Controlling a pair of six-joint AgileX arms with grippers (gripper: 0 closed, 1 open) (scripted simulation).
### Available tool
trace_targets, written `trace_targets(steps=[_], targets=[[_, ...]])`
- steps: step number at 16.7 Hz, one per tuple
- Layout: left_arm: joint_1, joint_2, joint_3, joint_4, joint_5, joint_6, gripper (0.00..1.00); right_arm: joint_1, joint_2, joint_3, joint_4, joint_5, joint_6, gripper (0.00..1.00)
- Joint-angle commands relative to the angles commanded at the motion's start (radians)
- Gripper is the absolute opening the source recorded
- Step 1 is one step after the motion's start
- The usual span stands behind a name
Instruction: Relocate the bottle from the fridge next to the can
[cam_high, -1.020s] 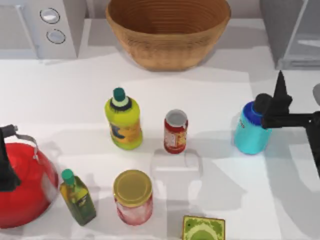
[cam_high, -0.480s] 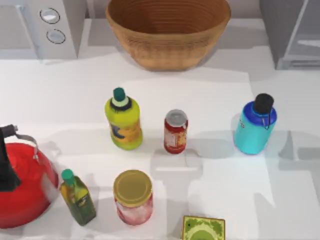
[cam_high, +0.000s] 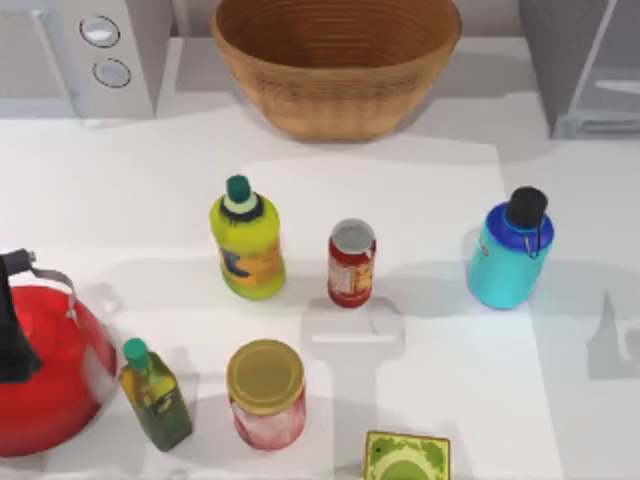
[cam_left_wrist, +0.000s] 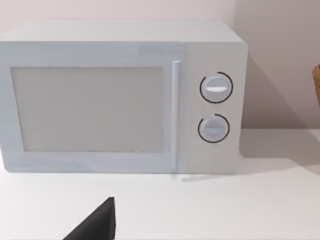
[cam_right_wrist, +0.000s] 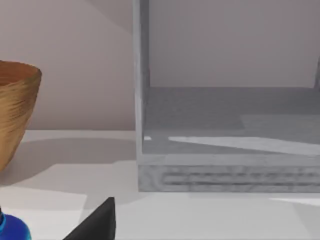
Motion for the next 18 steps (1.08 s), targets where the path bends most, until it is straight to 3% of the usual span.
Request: trace_targets(steps=[10, 13, 18], targets=[[0.000, 0.000, 0.000, 0.000, 0.000, 0.000, 1.00, -0.005, -0.059, 0.047, -0.074, -0.001, -0.001, 1.00], [0.000, 0.000, 0.000, 0.000, 0.000, 0.000, 1.00, -0.007, -0.161, 0.131, -0.234, 0.000, -0.001, 1.00], [0.000, 0.000, 0.000, 0.000, 0.000, 0.000, 1.00, -0.005, -0.384, 0.313, -0.655, -0.004, -0.001, 1.00]])
